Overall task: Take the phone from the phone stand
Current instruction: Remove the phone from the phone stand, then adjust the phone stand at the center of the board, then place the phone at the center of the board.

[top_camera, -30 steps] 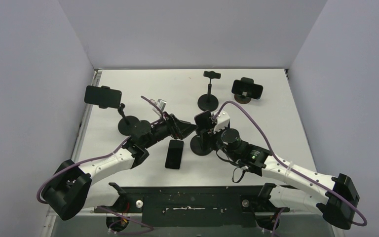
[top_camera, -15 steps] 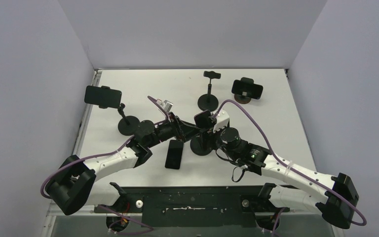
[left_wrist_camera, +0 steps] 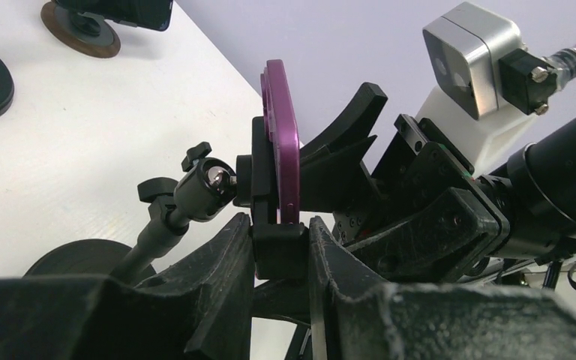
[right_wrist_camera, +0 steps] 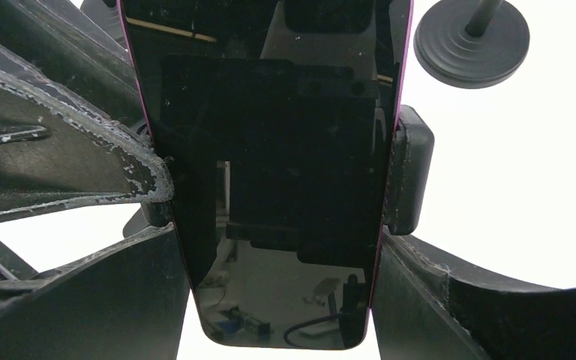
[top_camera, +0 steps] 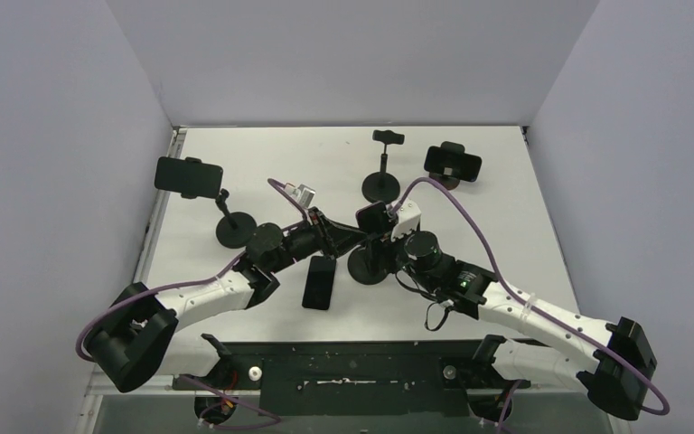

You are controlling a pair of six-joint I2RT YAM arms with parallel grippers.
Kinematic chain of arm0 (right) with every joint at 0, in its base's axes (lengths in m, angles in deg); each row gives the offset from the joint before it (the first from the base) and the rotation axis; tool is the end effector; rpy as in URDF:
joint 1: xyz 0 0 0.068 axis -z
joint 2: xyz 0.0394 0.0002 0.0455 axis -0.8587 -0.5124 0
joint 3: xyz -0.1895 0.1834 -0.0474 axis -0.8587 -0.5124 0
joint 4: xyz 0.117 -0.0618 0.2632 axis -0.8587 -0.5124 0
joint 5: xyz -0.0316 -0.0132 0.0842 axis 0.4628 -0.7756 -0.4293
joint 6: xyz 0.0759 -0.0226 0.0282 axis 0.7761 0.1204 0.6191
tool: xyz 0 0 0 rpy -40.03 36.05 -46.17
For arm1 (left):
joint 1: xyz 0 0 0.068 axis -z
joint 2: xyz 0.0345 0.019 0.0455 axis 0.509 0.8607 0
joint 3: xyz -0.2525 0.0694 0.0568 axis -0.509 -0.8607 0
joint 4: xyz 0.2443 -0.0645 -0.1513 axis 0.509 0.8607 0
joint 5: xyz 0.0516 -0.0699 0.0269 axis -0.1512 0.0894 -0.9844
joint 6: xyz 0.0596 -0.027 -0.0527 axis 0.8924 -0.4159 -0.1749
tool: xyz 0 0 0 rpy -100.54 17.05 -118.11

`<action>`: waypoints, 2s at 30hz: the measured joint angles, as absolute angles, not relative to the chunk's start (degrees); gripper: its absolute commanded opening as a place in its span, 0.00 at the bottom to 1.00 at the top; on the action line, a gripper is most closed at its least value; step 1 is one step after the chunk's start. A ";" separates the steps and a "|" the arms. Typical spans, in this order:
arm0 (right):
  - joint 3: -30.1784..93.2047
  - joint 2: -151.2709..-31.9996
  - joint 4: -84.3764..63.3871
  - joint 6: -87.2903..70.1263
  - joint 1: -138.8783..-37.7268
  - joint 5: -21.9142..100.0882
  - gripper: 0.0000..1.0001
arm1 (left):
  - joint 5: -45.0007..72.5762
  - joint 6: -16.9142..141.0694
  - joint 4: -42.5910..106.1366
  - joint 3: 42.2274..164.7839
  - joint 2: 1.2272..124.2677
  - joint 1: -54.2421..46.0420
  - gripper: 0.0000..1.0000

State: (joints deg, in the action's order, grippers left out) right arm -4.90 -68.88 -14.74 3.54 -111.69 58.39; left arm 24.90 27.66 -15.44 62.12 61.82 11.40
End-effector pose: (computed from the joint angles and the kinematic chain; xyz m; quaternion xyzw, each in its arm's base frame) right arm 0.1955 0.2305 0.2396 -0.1879 0.8145 0.2474 0.4899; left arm 0.2345 -0.2439 0.2272 0.1015 0.6660 -0.5886 0.4469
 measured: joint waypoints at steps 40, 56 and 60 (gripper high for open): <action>-11.43 -64.49 -4.64 12.35 -101.55 32.60 0.00 | 20.71 19.14 -40.05 54.06 68.33 10.61 0.00; -7.65 -61.95 -10.63 11.61 -101.76 22.87 0.00 | 20.62 20.05 -32.47 59.19 68.81 10.11 0.00; -4.79 -59.00 -16.55 9.84 -103.53 22.26 0.00 | 19.26 20.77 -29.72 60.81 68.88 10.11 0.00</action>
